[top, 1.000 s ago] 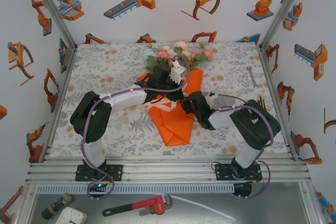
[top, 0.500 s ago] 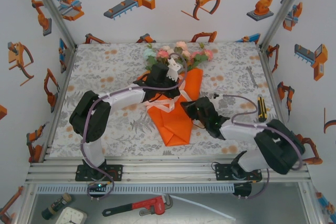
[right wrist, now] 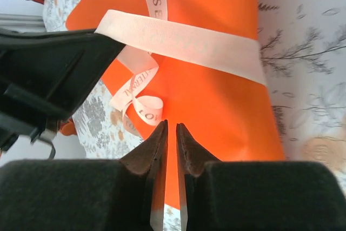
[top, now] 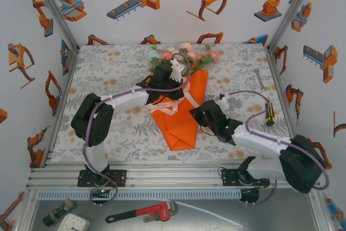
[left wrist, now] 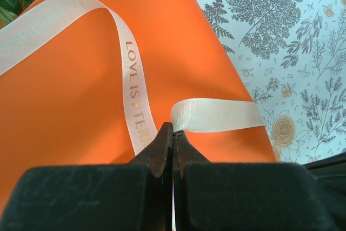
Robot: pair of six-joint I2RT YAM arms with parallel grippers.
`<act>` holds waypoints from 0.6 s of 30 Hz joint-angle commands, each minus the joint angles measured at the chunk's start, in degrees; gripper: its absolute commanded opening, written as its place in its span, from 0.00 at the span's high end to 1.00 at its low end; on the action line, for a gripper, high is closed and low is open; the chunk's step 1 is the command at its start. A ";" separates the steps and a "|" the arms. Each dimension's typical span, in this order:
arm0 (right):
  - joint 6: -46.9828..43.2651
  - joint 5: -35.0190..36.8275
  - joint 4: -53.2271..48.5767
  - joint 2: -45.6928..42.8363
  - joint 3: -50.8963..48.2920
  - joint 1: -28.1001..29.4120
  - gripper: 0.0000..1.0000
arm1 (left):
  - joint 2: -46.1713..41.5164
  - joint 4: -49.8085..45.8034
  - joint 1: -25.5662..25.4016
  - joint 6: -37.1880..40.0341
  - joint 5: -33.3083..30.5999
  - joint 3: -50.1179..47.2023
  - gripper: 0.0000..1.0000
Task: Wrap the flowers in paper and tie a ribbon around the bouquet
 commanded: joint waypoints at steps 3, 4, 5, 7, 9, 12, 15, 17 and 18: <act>10.68 -0.46 10.83 11.31 4.40 -1.12 0.82 | -0.44 -0.20 -0.48 -0.96 0.69 0.79 0.98; 10.89 -0.49 12.34 13.05 5.01 -1.58 0.81 | -0.45 -0.28 -0.57 -0.96 0.70 0.72 0.98; 11.57 -0.33 13.16 14.98 5.54 -2.13 0.81 | -0.56 -0.14 -0.67 -0.96 0.74 0.63 0.98; 14.49 0.18 15.29 18.26 5.83 -3.13 0.78 | -0.72 -0.17 -0.81 -0.90 0.93 0.68 0.98; 17.76 -0.98 17.82 21.77 6.08 -4.46 0.75 | -1.01 -0.23 -0.88 -0.80 0.70 0.72 0.98; 19.55 -0.35 23.56 25.04 5.66 -5.02 0.72 | -1.38 -0.23 -0.92 -0.78 0.76 0.62 0.98; 19.64 0.87 24.24 25.70 6.19 -5.03 0.67 | -1.63 -0.22 -1.14 -0.79 0.96 0.70 0.98; 19.87 2.04 24.94 25.79 6.24 -5.03 0.66 | -1.60 -0.30 -1.26 -0.79 0.96 0.87 0.98; 19.75 2.45 25.09 25.79 6.48 -4.98 0.66 | -1.67 -0.35 -1.37 -0.79 0.96 0.96 0.98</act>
